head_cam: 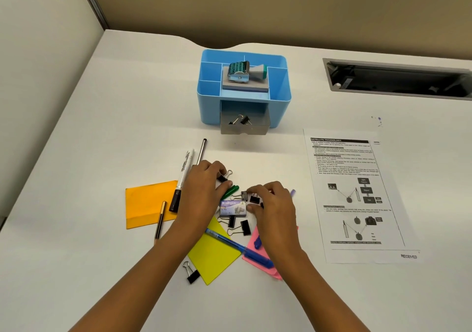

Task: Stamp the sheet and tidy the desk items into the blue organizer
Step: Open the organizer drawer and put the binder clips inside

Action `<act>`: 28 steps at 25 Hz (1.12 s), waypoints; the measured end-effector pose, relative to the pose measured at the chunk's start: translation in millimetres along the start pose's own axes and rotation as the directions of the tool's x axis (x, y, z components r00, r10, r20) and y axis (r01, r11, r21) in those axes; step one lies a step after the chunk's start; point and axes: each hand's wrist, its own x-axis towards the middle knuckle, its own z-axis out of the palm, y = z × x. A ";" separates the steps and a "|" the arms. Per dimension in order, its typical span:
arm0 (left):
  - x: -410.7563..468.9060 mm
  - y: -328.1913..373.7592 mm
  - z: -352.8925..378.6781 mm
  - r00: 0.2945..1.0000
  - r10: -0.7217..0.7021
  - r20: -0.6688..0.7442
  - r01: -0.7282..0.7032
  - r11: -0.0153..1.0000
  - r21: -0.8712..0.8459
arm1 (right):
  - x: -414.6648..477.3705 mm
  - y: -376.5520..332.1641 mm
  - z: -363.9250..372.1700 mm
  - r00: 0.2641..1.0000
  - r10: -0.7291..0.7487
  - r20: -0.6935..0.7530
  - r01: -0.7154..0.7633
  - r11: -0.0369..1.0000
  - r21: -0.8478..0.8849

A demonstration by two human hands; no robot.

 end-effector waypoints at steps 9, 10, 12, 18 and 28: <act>-2.5 -3.9 0.8 1.000 -0.010 -0.021 0.009 0.998 -0.059 | -3.8 -3.8 -5.0 0.997 0.058 0.042 -0.057 0.998 -0.035; -2.3 -3.8 0.6 1.000 -0.013 -0.023 0.011 0.998 -0.065 | -0.9 -4.5 -6.5 0.997 0.054 0.056 -0.053 0.998 -0.031; -2.2 -2.9 -0.7 0.999 -0.016 -0.033 0.013 0.996 -0.085 | 4.9 -3.9 -9.1 0.996 0.049 0.072 -0.047 0.998 -0.033; -1.4 4.5 -15.8 0.994 -0.016 -0.104 0.003 0.992 -0.126 | 24.0 0.0 -20.0 0.964 0.178 0.196 -0.193 0.979 0.063; 28.5 39.0 -57.5 0.970 -0.005 -0.243 -0.054 0.970 -0.236 | 53.2 -10.3 -55.5 0.926 0.305 0.224 -0.372 0.837 0.401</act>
